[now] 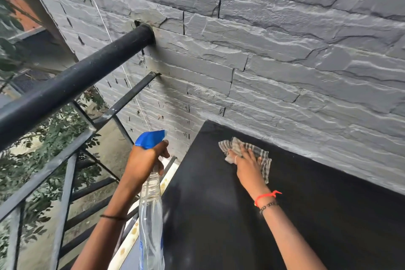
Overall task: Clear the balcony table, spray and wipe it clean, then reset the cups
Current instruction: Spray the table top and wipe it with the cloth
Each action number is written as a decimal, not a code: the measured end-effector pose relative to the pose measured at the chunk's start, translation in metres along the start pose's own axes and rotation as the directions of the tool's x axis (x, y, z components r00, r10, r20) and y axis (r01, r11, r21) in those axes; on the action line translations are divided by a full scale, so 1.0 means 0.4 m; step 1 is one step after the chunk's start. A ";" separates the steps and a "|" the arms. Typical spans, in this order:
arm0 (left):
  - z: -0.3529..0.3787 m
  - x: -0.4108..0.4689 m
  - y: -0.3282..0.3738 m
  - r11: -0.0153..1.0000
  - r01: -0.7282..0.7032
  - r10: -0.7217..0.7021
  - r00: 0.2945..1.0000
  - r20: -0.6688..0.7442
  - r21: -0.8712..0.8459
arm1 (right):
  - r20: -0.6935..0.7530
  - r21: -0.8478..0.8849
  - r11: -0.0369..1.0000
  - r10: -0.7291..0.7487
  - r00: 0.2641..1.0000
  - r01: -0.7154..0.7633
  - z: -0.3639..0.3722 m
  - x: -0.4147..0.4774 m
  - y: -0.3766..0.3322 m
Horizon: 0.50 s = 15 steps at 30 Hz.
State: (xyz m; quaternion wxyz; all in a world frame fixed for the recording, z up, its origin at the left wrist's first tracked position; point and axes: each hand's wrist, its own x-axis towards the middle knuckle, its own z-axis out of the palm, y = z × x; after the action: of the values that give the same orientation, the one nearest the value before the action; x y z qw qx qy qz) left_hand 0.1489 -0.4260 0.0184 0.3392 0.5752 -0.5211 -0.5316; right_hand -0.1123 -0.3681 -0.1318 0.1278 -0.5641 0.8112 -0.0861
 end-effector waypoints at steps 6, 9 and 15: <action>-0.014 -0.011 -0.015 1.000 0.016 -0.016 1.000 -0.004 -0.013 | 0.086 0.039 0.999 -0.014 0.996 0.011 -0.023 0.165 -0.109; -0.034 -0.023 -0.023 0.999 0.035 -0.035 0.999 -0.026 -0.013 | 0.143 0.042 0.999 -0.009 0.990 0.003 -0.022 0.213 -0.173; -0.078 -0.046 -0.046 1.000 0.001 -0.001 0.997 -0.080 0.000 | 0.206 -0.005 0.988 -0.147 0.967 0.151 -0.026 0.204 -0.183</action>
State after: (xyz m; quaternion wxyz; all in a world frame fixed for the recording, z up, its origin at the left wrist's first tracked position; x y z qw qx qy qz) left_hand 0.1852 -0.4093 0.0123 0.3594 0.5964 -0.5069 -0.5082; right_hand -0.0770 -0.4700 -0.1100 0.1981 -0.6307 0.7498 -0.0287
